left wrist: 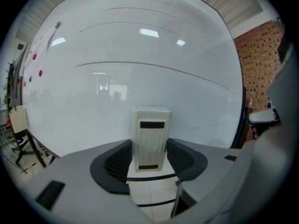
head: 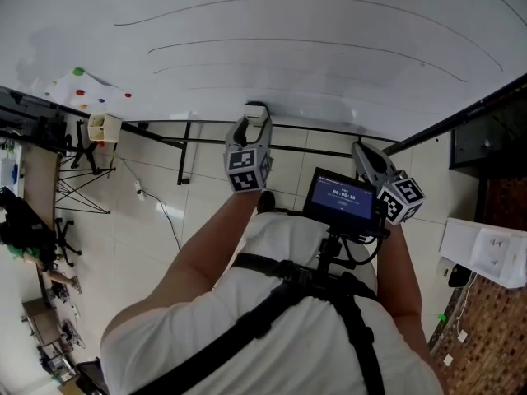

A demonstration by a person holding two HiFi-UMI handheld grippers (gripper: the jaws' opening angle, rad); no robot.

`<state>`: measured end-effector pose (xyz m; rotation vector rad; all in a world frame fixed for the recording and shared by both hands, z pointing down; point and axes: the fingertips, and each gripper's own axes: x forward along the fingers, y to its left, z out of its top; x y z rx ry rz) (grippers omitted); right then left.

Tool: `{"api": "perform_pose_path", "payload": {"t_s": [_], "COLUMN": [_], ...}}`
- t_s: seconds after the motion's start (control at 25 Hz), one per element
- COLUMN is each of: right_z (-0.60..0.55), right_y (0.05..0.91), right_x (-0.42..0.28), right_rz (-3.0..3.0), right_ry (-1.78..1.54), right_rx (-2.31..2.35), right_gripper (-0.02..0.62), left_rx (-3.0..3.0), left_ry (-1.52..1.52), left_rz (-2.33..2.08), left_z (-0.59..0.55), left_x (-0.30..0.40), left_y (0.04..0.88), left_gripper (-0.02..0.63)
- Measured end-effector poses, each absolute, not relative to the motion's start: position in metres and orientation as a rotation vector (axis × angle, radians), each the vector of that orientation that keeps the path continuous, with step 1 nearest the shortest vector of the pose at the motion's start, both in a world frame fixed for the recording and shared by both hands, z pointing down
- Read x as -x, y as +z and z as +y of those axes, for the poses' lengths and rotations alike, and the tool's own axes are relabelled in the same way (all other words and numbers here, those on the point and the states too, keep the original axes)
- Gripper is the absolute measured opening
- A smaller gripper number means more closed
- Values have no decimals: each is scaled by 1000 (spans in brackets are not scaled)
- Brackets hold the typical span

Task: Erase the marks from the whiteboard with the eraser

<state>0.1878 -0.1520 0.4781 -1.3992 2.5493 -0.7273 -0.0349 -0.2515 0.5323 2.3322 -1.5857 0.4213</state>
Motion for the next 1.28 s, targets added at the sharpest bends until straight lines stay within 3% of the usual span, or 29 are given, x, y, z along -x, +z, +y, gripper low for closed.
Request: {"api": "perform_pose_path", "payload": {"t_s": [0.24, 0.48, 0.76, 1.28], "right_z": [-157, -158, -153, -154], "right_y": [480, 475, 462, 471], "right_x": [-181, -182, -150, -153], "right_rz": [2545, 2523, 2489, 2605], "right_ry": [-733, -727, -694, -733], "right_rx": [1384, 1392, 1437, 1332], "right_gripper": [15, 15, 15, 15], "left_rx": [-2297, -2411, -2508, -2321], "left_ry": [398, 422, 472, 398], "left_rz": [-1720, -1592, -1438, -1556], "left_z": [-267, -255, -240, -240], "left_x": [77, 33, 36, 22], "left_y": [518, 515, 512, 531], "left_gripper": [262, 264, 264, 264]}}
